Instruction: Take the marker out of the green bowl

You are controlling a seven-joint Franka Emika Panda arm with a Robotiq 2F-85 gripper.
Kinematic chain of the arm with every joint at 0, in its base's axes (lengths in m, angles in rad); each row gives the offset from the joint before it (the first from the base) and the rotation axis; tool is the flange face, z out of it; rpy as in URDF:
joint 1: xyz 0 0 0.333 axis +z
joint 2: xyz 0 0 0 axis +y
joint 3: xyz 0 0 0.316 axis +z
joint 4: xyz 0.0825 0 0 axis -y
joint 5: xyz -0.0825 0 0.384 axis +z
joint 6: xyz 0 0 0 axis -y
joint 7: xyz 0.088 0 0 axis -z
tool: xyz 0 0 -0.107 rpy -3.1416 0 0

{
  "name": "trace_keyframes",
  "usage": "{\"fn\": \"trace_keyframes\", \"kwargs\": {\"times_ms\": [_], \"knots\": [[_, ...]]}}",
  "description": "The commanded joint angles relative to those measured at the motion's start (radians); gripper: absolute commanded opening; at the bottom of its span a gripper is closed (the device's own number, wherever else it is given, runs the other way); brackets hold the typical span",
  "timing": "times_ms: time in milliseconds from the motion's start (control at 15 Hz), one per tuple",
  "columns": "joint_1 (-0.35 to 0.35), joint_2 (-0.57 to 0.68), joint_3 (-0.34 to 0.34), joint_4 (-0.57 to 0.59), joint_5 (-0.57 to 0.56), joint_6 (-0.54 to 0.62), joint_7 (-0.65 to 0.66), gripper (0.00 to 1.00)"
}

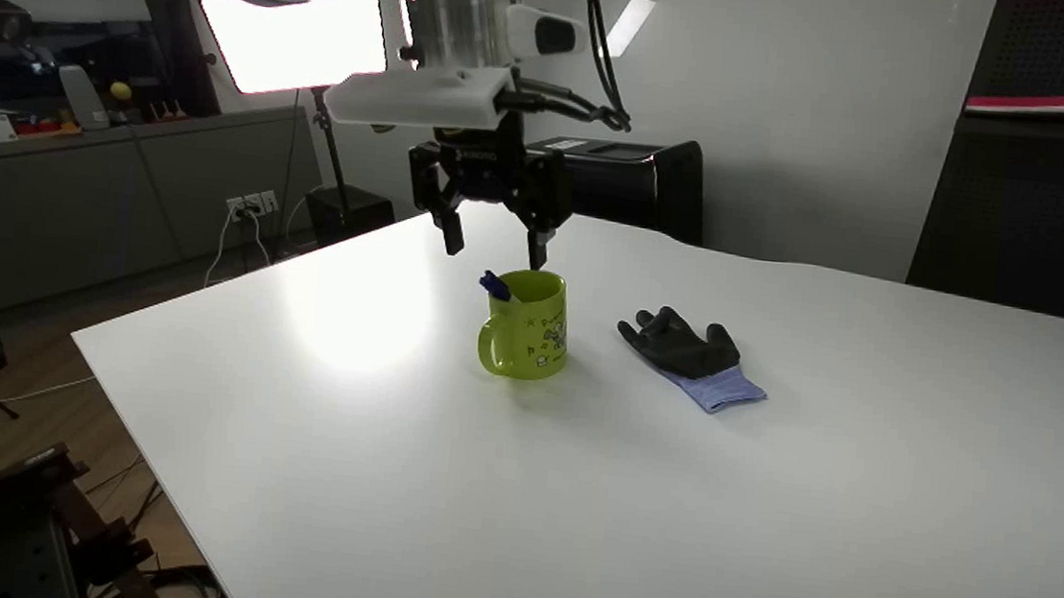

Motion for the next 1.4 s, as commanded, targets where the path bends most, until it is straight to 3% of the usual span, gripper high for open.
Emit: {"fn": "trace_keyframes", "kwargs": {"times_ms": [0, 667, 1333], "knots": [[0.008, 0.066, -0.006, 0.075, -0.044, -0.003, 0.038, 1.0], [0.032, 0.157, -0.01, 0.161, -0.064, -0.026, 0.06, 1.0], [0.051, 0.154, -0.03, 0.16, -0.088, -0.056, 0.137, 1.0]]}}
